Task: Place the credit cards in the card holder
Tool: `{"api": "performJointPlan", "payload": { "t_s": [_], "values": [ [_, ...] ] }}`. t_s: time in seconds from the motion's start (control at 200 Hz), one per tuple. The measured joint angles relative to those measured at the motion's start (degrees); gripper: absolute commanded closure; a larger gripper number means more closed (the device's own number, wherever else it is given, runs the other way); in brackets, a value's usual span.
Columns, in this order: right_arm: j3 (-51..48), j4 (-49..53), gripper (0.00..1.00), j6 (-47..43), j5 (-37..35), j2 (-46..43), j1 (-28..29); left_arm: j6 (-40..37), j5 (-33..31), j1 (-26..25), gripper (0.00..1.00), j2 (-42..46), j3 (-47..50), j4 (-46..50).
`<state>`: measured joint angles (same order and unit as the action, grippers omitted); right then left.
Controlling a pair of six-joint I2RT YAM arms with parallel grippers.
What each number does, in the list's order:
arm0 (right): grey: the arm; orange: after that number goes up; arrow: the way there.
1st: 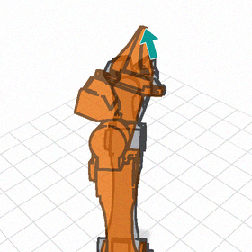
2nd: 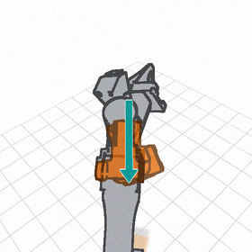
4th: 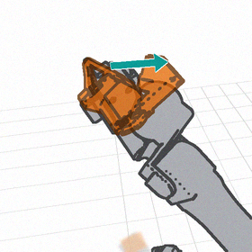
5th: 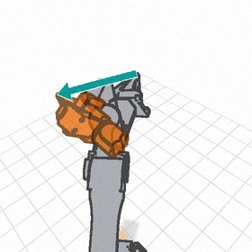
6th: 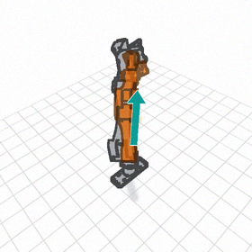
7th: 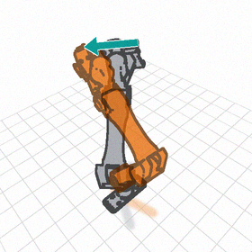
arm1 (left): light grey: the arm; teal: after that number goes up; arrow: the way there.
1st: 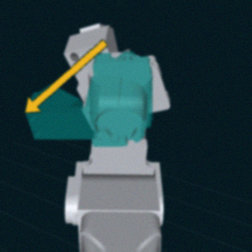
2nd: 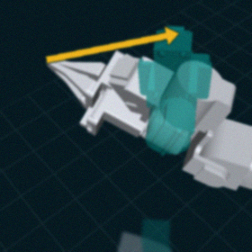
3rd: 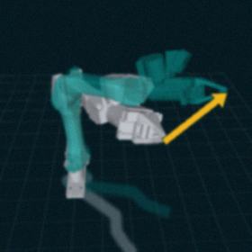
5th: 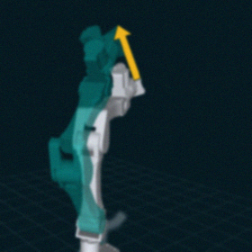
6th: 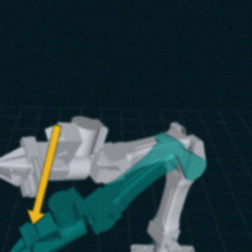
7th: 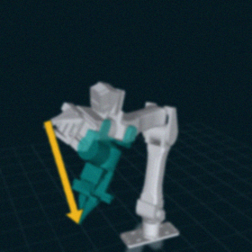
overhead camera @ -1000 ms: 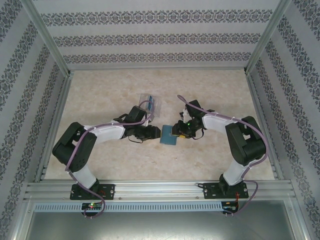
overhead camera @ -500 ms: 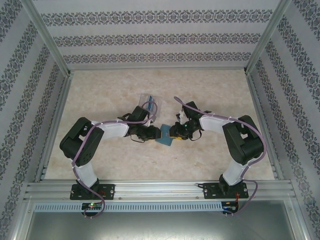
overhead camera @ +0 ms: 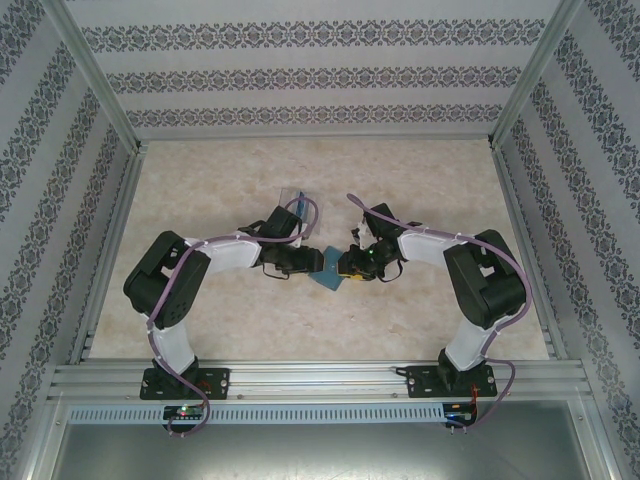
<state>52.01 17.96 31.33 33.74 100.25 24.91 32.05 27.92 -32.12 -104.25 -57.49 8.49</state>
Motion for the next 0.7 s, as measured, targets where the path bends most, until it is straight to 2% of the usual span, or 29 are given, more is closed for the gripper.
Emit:
{"api": "performJointPlan", "payload": {
  "t_s": [0.06, 0.145, 0.21, 0.265, 0.39, 0.525, 0.699],
  "values": [
    [0.0, 0.02, 0.67, 0.0, -0.02, 0.31, 0.0, -0.35, 0.13, -0.02, 0.46, -0.2, -0.31, 0.37],
    [0.0, 0.0, 0.67, 0.0, 0.0, 0.66, 0.0, -0.74, 0.61, 0.17, 0.6, -0.42, -0.28, 0.35],
    [0.07, 0.04, 0.67, -0.02, 0.0, 0.7, 0.0, -0.98, 1.16, 0.33, 0.74, -1.22, -0.31, -0.24],
    [0.22, 0.11, 0.67, 0.0, 0.02, 0.81, -0.02, -1.09, 2.1, 0.74, 0.8, -1.36, -0.28, -0.39],
    [0.37, 0.28, 0.67, 0.0, 0.02, 0.85, -0.02, -2.08, 3.41, 0.63, 0.86, -1.36, -0.22, -0.85],
    [0.37, 0.26, 0.67, 0.11, 0.02, 0.85, -0.02, -2.08, 4.55, 0.7, 1.0, -0.31, 0.92, -1.88],
    [0.46, 0.04, 0.63, 1.05, -0.79, 0.61, 0.59, -0.02, 7.13, 0.63, 1.0, 5.14, 6.12, -6.86]
  ]
}}
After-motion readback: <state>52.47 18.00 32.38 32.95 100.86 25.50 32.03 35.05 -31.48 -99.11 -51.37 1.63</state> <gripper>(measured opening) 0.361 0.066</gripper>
